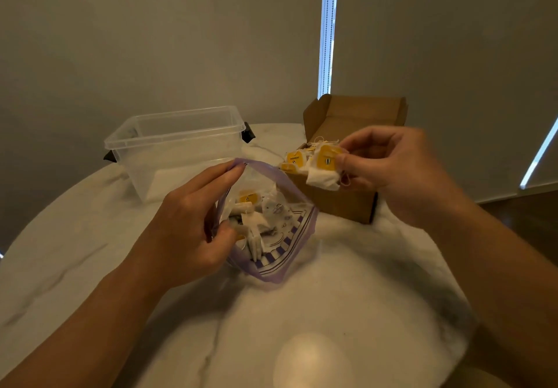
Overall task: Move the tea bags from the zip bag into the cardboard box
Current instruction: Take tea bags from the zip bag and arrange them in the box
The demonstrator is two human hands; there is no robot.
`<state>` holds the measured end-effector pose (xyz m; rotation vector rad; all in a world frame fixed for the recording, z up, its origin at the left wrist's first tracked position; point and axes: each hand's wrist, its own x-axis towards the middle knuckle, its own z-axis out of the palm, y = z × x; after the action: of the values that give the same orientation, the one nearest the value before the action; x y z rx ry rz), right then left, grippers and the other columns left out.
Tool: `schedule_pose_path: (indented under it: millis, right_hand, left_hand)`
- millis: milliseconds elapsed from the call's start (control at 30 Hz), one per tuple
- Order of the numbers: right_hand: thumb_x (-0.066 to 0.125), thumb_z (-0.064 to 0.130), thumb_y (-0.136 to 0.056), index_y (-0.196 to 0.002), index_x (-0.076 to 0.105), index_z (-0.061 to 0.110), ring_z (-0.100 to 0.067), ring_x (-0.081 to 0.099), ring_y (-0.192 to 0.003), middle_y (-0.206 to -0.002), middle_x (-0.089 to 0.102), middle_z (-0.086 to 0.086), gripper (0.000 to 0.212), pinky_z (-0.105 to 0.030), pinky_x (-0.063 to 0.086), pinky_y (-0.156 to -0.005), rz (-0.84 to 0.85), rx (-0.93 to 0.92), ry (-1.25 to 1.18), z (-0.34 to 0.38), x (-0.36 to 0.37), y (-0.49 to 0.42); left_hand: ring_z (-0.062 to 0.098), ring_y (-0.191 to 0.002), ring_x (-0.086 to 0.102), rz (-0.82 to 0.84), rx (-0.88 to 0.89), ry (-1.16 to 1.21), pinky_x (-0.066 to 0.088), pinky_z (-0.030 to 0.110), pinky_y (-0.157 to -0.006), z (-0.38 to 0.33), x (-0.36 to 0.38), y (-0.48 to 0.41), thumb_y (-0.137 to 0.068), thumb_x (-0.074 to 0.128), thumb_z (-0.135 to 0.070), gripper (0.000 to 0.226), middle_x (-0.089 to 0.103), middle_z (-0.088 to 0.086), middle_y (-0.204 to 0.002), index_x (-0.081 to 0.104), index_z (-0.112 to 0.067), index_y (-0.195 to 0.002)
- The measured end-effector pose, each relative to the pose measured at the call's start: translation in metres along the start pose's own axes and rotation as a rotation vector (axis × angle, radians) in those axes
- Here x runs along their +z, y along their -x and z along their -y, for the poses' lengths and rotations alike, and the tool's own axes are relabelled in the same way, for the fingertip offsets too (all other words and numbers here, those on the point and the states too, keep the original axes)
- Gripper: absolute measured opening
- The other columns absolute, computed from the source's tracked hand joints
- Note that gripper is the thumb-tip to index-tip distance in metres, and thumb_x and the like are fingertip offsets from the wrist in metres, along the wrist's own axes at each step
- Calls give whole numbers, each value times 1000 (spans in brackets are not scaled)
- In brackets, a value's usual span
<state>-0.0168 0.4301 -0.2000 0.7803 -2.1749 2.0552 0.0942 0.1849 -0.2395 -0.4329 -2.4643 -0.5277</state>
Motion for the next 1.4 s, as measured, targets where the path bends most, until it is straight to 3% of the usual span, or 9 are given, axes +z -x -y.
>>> schedule_pose_path:
  millis: [100,200,300,533,733,933,1100,1267,1400]
  right_hand:
    - [74,5,-78,-85,70,7,-24,74,-77,-83,74,-11,9,-33,59,-62,-84,24,45,-4,-21,-24]
    - [75,2,-80,-84,69,9,-26,73,-76,-85,73,-13,10,-35,60,-64,-144,45,149,-9,-35,-47]
    - [74,0,-81,-82,69,9,-27,73,-74,-82,72,-13,10,-35,60,-63,-165,69,227,-15,-38,-65]
    - [75,1,-81,-85,69,8,-24,73,-75,-85,69,-11,10,-39,62,-63,-91,118,364,-25,-19,-78]
    - [78,2,-77,-79,69,14,-19,72,-70,-79,70,-7,15,-39,62,-64,-119,86,548,-33,-27,-82]
    - [81,9,-75,-76,72,21,-16,67,-80,-79,70,0,15,-35,59,-71,-132,111,698,-45,-40,-92]
    - [80,8,-77,-79,71,18,-15,65,-81,-86,70,-3,13,-26,52,-61,-188,153,710,-45,-50,-97]
    - [80,12,-77,-86,74,15,-16,64,-89,-89,69,0,12,-36,57,-81,-112,157,767,-45,-51,-96]
    - [78,14,-80,-94,75,14,-15,63,-94,-94,69,1,14,-34,55,-85,-119,128,799,-46,-54,-96]
  left_hand:
    - [-16,-84,54,0,7,15,39,-3,-65,0,0,0,-78,55,-18,66,50,2,-145,49,-5,-143]
    - [0,-70,57,-3,11,25,42,4,-58,0,0,0,-78,52,-23,67,51,-3,-145,50,-10,-144]
    - [-8,-76,56,-9,15,23,41,1,-60,1,1,1,-76,55,-15,66,53,0,-142,51,-7,-142]
    - [-18,-94,53,-9,11,37,36,-5,-71,1,1,0,-77,49,-26,69,53,-1,-139,50,-5,-142]
    - [-17,-94,54,-23,15,33,37,-5,-71,2,1,0,-77,49,-25,68,54,0,-139,51,-4,-142]
    - [-17,-94,53,-17,19,30,37,-5,-69,1,2,0,-77,51,-23,68,53,0,-138,50,-3,-141]
    - [-16,-92,54,-16,23,35,37,-4,-68,0,2,-1,-77,49,-24,68,54,2,-139,51,-3,-141]
    - [-16,-94,54,-15,18,33,39,-3,-68,3,3,-1,-77,50,-25,68,54,0,-141,49,-7,-143]
    - [-16,-98,53,-11,18,23,37,-5,-72,3,3,-1,-77,50,-26,69,53,-1,-141,49,-6,-143]
